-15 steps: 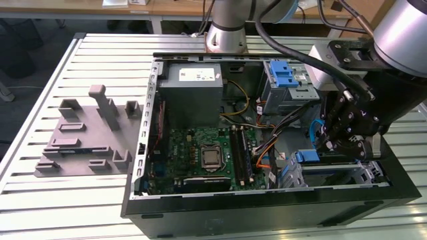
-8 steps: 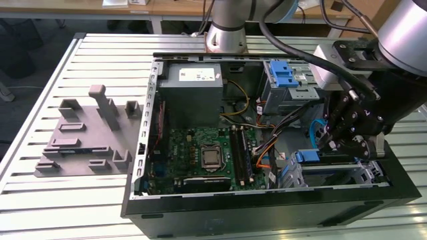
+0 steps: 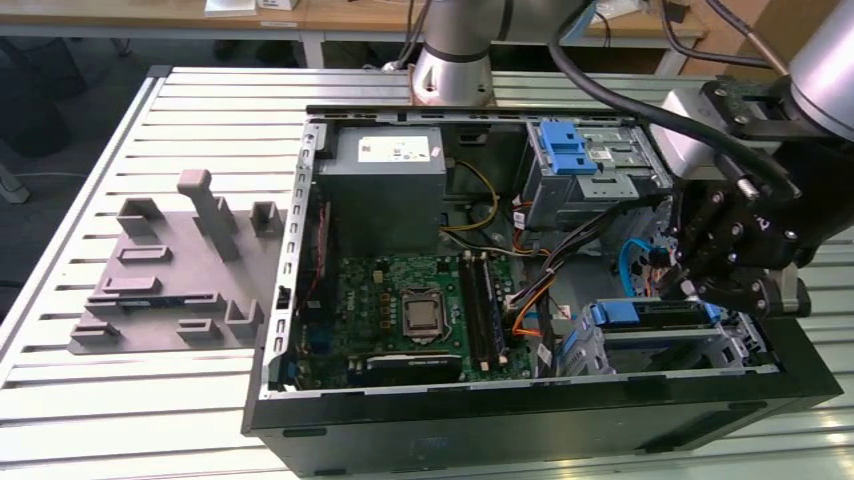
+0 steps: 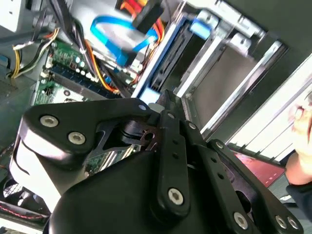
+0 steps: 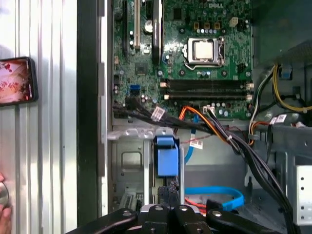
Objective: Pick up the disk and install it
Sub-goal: 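Insert the first disk wire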
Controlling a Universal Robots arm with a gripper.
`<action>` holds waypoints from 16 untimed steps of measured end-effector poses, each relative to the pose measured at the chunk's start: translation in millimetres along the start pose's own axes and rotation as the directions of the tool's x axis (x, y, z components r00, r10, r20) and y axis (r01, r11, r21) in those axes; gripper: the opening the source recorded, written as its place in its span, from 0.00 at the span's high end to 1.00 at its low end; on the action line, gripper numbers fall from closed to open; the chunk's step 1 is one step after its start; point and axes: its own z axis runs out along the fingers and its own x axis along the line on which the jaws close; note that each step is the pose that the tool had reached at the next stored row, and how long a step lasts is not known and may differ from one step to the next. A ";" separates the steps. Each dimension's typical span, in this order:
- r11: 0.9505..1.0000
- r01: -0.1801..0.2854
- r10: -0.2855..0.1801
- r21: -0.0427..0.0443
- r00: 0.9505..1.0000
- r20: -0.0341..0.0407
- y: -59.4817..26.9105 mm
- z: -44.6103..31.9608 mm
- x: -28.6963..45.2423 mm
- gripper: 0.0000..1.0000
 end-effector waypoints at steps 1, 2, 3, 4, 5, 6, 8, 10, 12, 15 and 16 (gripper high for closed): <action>1.000 0.000 0.000 0.000 1.000 0.000 -3.3 0.0 -0.3 0.89; 1.000 0.000 0.000 0.000 1.000 0.000 -6.4 0.0 -0.7 0.89; 1.000 0.000 0.000 0.000 1.000 0.000 -9.7 -0.1 -1.3 0.89; 1.000 0.000 0.000 0.000 1.000 0.000 -12.1 -0.1 -1.7 0.89; 1.000 0.000 0.000 0.000 1.000 0.000 -13.6 -0.1 -2.0 0.89; 1.000 0.000 0.000 0.000 1.000 0.000 -14.5 -0.1 -2.3 0.89; 1.000 0.000 0.000 0.000 1.000 0.000 -14.8 -0.2 -2.3 0.89; 1.000 0.000 0.000 0.000 1.000 0.000 -14.8 -2.0 -2.4 0.89; 1.000 0.000 0.000 0.000 1.000 0.000 -14.7 -5.9 -2.6 0.89; 1.000 0.000 0.000 0.000 1.000 0.000 -14.6 -12.4 -3.1 0.89; 1.000 0.000 0.000 0.000 1.000 0.000 -14.5 -14.7 -3.2 0.89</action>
